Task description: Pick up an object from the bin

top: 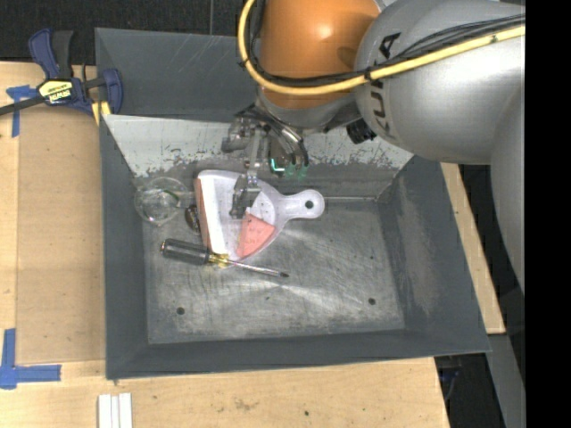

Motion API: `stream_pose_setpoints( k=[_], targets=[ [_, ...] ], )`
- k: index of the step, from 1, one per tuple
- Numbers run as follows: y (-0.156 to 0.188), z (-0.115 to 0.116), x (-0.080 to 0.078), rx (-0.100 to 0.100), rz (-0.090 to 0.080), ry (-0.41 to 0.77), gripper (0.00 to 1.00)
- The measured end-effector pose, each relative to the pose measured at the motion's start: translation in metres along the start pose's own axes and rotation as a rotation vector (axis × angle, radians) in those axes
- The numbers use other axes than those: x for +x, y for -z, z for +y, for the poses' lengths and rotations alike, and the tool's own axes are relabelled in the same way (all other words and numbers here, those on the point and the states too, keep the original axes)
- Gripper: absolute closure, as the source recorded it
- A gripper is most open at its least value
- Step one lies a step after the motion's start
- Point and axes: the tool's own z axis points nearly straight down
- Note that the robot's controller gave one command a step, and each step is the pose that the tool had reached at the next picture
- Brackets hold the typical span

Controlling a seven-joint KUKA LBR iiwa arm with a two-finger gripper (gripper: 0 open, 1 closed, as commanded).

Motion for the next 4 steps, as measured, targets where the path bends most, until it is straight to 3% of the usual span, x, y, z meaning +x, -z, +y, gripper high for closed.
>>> stream_pose_setpoints(
  k=[1, 2, 3, 4],
  targets=[
    [0.004, 0.000, -0.002, -0.002, -0.007, -0.003, 1.00],
    [0.004, -0.001, -0.002, -0.002, -0.007, -0.004, 1.00],
    [-0.042, -0.033, 0.050, -0.002, -0.011, 0.062, 1.00],
    [-0.062, -0.054, 0.062, 0.000, 0.004, 0.161, 1.00]
  ],
)
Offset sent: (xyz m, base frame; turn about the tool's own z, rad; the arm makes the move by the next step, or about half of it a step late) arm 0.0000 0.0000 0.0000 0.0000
